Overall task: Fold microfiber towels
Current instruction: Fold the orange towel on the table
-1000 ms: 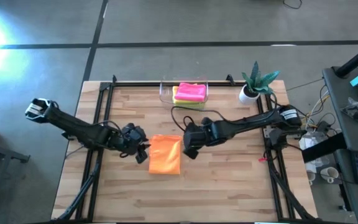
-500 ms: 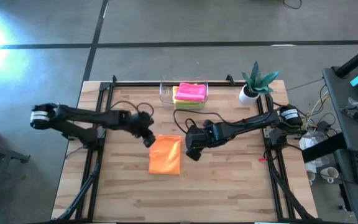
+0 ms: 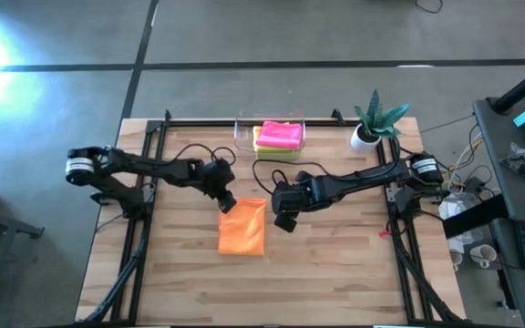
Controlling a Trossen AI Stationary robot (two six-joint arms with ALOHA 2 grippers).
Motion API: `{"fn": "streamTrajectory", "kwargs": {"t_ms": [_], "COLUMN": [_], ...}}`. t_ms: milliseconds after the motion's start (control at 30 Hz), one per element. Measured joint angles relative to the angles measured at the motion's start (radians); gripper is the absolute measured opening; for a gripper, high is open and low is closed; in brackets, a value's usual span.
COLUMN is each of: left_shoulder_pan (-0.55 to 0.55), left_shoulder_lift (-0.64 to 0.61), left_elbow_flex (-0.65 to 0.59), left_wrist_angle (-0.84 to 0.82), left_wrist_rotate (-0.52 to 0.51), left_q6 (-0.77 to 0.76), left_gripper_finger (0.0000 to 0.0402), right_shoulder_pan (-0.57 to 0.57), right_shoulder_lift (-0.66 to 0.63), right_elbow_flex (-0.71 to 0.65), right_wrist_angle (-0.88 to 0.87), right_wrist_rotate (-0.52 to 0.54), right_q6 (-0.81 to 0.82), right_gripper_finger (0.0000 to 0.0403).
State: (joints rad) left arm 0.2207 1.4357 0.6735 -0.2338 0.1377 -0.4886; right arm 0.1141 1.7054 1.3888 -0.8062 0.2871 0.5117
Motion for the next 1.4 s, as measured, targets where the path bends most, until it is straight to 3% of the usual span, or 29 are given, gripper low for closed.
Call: {"fn": "streamTrajectory", "kwargs": {"t_ms": [700, 1067, 1200, 1400], "left_shoulder_pan": [-0.018, -0.04, -0.04, -0.04], "left_shoulder_lift": [0.03, 0.027, -0.012, -0.102], "left_elbow_flex": [-0.013, -0.013, -0.012, 0.014], "left_wrist_angle": [-0.046, -0.046, -0.07, -0.256], "left_wrist_rotate": [-0.012, -0.023, -0.018, -0.017], "left_q6": [0.085, 0.112, 0.104, 0.102], "left_gripper_finger": [0.0117, 0.0007, 0.0006, 0.0001], "right_shoulder_pan": [-0.046, -0.057, -0.057, -0.057], "right_shoulder_lift": [0.0, 0.0, 0.0, -0.001], "right_elbow_flex": [-0.002, -0.002, -0.002, -0.002], "right_wrist_angle": [0.001, 0.004, 0.004, 0.004], "right_wrist_rotate": [0.0, 0.0, 0.0, 0.0], "right_q6": [-0.094, -0.111, -0.111, -0.111], "right_gripper_finger": [0.0121, 0.0121, 0.0121, 0.0121]}}
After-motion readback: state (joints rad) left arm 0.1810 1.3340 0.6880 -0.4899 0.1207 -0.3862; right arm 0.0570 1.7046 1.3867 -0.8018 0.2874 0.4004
